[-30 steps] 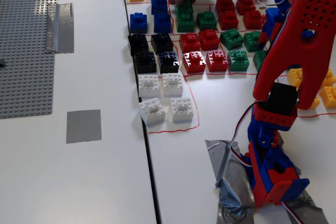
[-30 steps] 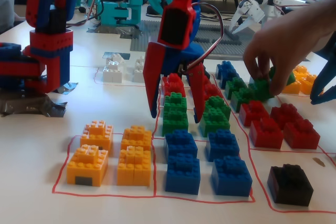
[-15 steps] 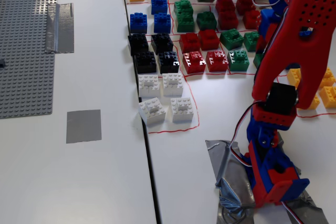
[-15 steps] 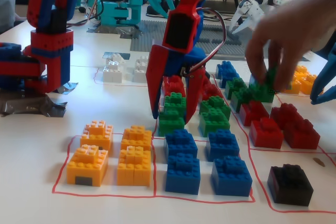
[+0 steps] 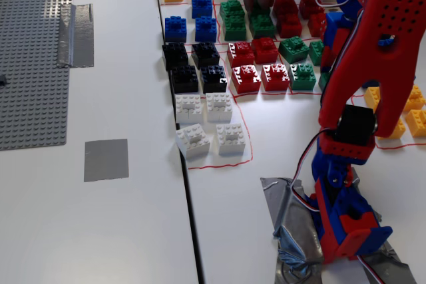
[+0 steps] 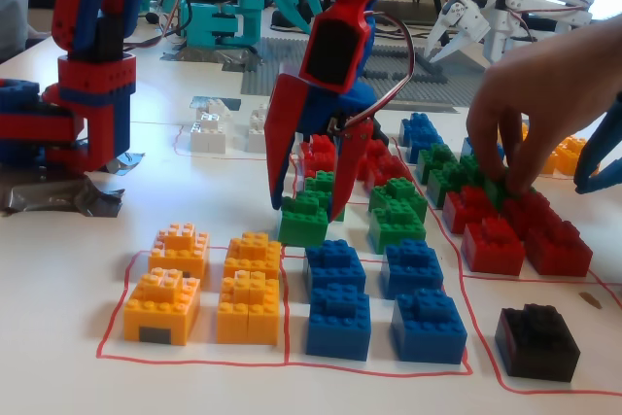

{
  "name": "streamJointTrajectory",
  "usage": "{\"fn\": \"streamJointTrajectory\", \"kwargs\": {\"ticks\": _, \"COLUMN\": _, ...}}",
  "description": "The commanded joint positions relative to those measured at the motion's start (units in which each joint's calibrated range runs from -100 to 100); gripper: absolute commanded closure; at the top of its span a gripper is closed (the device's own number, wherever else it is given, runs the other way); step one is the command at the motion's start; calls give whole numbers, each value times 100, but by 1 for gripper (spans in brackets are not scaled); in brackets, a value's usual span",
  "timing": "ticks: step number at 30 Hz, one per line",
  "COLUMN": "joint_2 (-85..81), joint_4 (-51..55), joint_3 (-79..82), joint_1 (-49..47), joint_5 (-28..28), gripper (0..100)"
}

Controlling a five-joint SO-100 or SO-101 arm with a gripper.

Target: Grab the block and put it in the grey marker

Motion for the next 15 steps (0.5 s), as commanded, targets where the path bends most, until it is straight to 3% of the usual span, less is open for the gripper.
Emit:
{"fn": "streamJointTrajectory", "kwargs": {"ticks": 1, "joint_2": -756, "joint_4": 132, "joint_3": -336, "joint_1": -68, "joint_5": 20, "gripper": 100}}
{"fn": "streamJointTrajectory", "kwargs": {"ticks": 10, "joint_2": -1754, "joint_4": 911, "joint_3": -609, "joint_1": -137, "joint_5": 39, "gripper": 100}}
{"fn": "streamJointTrajectory", "kwargs": {"ticks": 15, "joint_2": -2200, "joint_4": 1333, "joint_3": -1017, "joint_1": -706, "joint_5": 34, "gripper": 100}}
